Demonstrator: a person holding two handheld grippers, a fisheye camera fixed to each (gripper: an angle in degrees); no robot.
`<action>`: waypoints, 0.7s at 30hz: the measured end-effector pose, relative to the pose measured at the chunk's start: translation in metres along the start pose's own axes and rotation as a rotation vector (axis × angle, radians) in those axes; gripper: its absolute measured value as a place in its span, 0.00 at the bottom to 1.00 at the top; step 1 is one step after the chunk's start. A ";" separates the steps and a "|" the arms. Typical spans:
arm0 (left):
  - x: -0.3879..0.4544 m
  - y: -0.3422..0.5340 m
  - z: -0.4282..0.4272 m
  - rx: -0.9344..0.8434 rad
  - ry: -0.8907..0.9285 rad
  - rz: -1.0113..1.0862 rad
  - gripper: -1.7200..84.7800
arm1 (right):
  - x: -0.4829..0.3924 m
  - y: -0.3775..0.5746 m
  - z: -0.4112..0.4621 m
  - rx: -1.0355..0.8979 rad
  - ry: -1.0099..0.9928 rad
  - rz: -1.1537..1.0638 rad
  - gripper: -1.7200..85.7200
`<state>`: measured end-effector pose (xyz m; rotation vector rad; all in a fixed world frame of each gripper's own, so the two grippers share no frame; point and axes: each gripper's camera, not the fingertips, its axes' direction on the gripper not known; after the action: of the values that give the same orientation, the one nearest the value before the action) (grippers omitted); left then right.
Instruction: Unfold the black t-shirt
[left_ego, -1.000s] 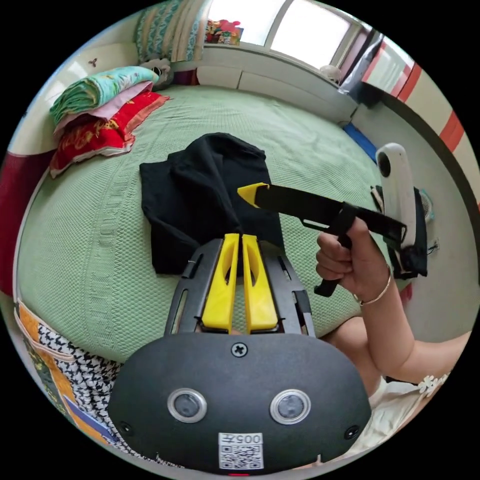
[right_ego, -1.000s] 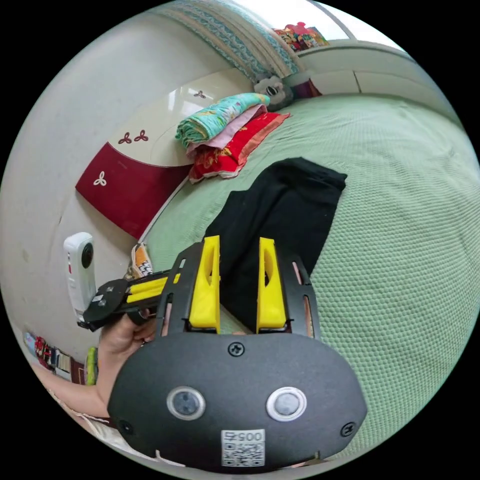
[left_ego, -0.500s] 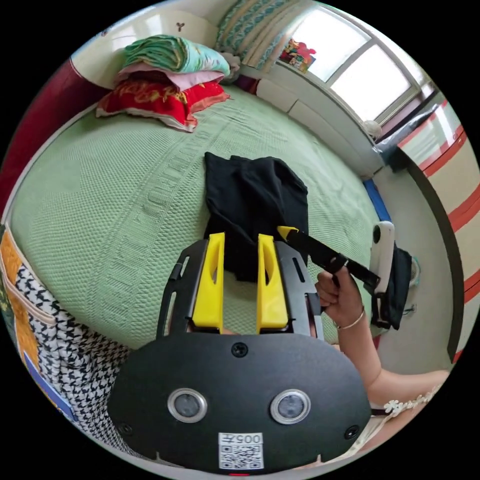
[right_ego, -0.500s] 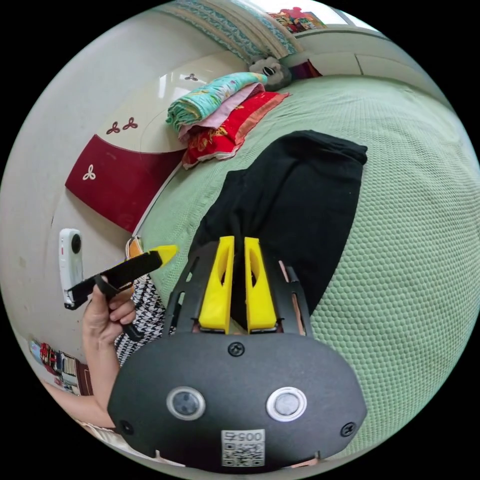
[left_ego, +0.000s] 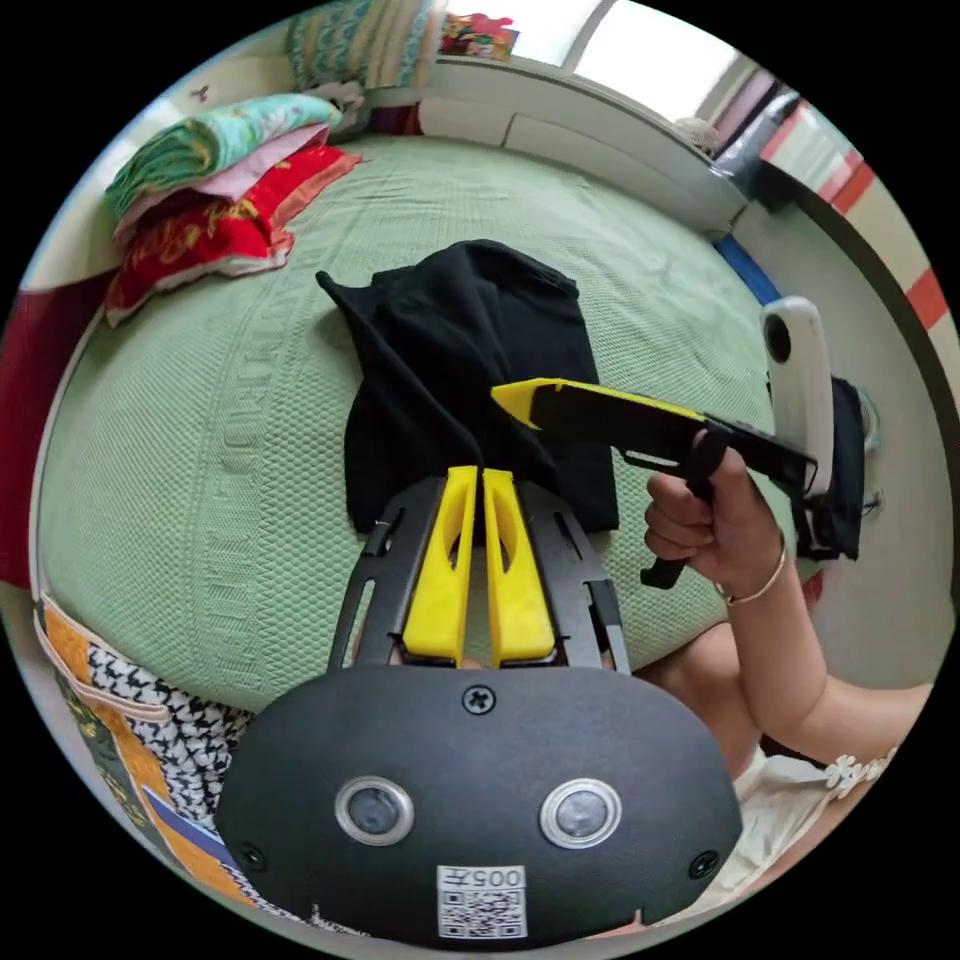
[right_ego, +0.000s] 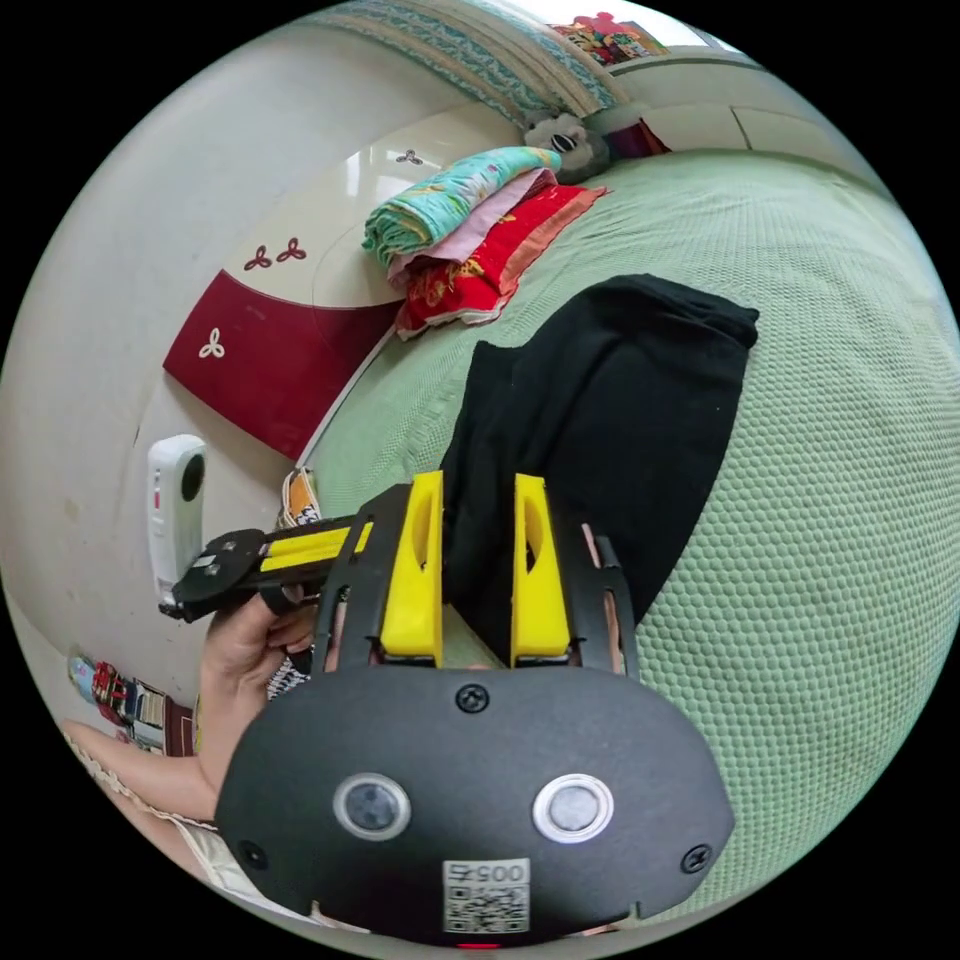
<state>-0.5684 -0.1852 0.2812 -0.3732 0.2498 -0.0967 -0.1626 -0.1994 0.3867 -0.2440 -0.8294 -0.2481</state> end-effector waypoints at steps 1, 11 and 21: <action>0.014 0.002 -0.003 0.013 0.010 0.041 0.03 | -0.002 0.000 -0.001 -0.003 0.006 -0.009 0.15; 0.083 0.013 -0.021 0.025 -0.081 0.168 0.04 | -0.016 0.016 -0.017 0.000 0.166 -0.010 0.10; 0.080 0.035 -0.065 0.281 -0.127 0.005 0.01 | -0.020 0.046 -0.115 0.253 0.387 0.060 0.04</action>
<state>-0.5060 -0.1869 0.1916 -0.0981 0.1088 -0.1011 -0.0816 -0.1893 0.2920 0.0190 -0.4622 -0.1257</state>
